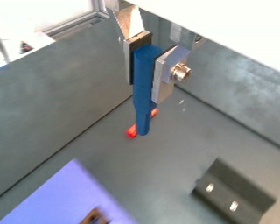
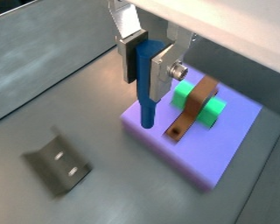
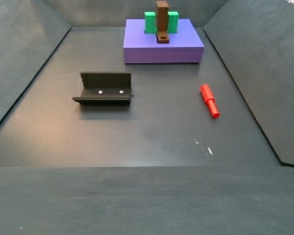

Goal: Pick up the blue object. Move up. Move to above the board. Insert the blue object.
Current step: Move to above the board, then insert the blue object.

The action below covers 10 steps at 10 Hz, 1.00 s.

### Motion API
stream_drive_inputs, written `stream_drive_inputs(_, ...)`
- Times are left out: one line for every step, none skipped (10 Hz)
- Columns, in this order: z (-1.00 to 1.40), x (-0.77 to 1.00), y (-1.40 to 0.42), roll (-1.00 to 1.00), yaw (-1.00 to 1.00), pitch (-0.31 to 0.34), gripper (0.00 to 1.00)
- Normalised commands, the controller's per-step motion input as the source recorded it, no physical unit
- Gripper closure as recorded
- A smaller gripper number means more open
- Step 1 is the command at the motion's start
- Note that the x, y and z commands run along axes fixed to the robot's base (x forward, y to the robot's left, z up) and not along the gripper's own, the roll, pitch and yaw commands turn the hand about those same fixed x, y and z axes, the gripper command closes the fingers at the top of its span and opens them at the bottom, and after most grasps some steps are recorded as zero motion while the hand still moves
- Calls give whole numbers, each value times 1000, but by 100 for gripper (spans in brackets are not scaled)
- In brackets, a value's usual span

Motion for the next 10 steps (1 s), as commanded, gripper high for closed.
stream_drive_inputs(204, 79, -1400, 9, 16, 148, 100)
stream_drive_inputs(208, 108, -1400, -10, 11, 139, 100)
stream_drive_inputs(212, 129, -1400, 8, 13, 136, 100)
stream_drive_inputs(144, 123, -903, 12, 10, 143, 100)
stream_drive_inputs(94, 111, -547, 8, 9, 138, 100)
stream_drive_inputs(54, 75, -246, 15, 7, 116, 100)
stream_drive_inputs(-54, 0, 0, -30, 0, -14, 100)
stream_drive_inputs(-226, 0, -314, 33, 43, -14, 100)
stream_drive_inputs(-440, 0, -871, 214, 86, -4, 100)
stream_drive_inputs(-583, 0, -771, 153, 29, -10, 100)
